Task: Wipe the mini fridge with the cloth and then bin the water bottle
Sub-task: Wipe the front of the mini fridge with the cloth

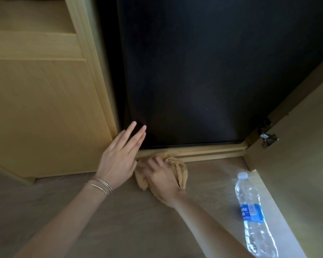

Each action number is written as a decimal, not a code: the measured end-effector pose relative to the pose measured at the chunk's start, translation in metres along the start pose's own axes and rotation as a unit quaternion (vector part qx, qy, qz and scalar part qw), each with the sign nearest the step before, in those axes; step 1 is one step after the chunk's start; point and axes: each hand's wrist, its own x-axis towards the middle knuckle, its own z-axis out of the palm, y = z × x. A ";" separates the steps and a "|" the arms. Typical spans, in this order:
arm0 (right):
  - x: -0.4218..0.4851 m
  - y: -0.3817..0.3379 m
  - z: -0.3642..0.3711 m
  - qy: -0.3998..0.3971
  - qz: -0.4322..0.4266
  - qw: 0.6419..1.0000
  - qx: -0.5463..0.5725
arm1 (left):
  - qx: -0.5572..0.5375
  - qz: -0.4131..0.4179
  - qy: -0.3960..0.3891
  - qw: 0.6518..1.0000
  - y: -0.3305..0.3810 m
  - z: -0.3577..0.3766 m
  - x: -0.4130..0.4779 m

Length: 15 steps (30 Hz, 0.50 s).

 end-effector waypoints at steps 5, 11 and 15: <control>-0.047 0.025 -0.043 0.093 0.085 0.991 0.048 | -0.021 0.003 0.026 0.999 0.006 -0.002 0.005; -0.013 0.052 -0.137 0.348 0.141 0.927 -0.016 | -0.023 0.022 0.088 0.996 0.019 -0.016 0.039; 0.021 0.070 -0.157 0.412 0.180 0.893 -0.036 | -0.013 0.029 0.100 0.994 0.023 -0.015 0.046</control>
